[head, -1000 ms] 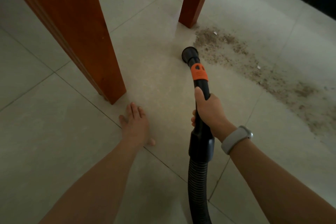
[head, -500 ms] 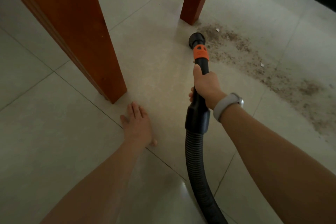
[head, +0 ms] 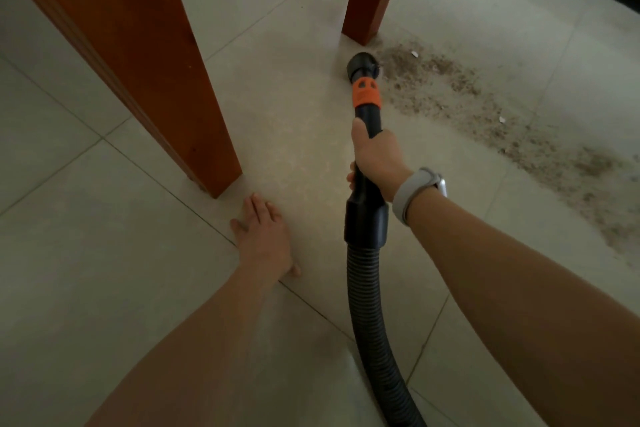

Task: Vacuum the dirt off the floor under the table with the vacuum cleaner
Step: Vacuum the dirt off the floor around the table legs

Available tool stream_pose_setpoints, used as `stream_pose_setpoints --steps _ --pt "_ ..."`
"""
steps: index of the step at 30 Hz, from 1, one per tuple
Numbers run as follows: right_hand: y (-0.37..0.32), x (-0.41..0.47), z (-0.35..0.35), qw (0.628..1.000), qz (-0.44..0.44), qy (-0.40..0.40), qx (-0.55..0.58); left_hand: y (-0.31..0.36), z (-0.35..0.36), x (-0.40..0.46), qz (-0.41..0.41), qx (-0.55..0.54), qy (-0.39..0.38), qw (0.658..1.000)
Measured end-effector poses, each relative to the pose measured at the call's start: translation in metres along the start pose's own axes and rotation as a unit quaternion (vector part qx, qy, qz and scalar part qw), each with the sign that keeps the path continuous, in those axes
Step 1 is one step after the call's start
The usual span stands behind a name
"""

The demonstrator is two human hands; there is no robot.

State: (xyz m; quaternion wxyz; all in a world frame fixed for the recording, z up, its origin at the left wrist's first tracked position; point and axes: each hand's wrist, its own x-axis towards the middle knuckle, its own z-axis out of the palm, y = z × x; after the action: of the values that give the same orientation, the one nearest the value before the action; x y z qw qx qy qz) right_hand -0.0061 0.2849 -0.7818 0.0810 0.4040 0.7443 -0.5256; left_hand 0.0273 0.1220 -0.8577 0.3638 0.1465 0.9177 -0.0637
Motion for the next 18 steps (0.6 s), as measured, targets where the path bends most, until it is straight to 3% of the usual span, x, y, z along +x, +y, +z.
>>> stream_pose_setpoints --steps 6,12,18 --pt "0.031 -0.04 0.012 0.999 -0.025 -0.006 -0.02 -0.003 0.003 -0.001 0.003 -0.005 0.014 1.0" --pt "0.041 -0.068 -0.018 0.997 0.034 -0.03 0.059 -0.007 0.007 -0.005 0.004 -0.035 0.033 0.999" --pt "0.067 -0.086 -0.026 0.996 0.032 0.001 0.083 -0.002 0.027 -0.021 0.006 -0.099 0.059 0.993"
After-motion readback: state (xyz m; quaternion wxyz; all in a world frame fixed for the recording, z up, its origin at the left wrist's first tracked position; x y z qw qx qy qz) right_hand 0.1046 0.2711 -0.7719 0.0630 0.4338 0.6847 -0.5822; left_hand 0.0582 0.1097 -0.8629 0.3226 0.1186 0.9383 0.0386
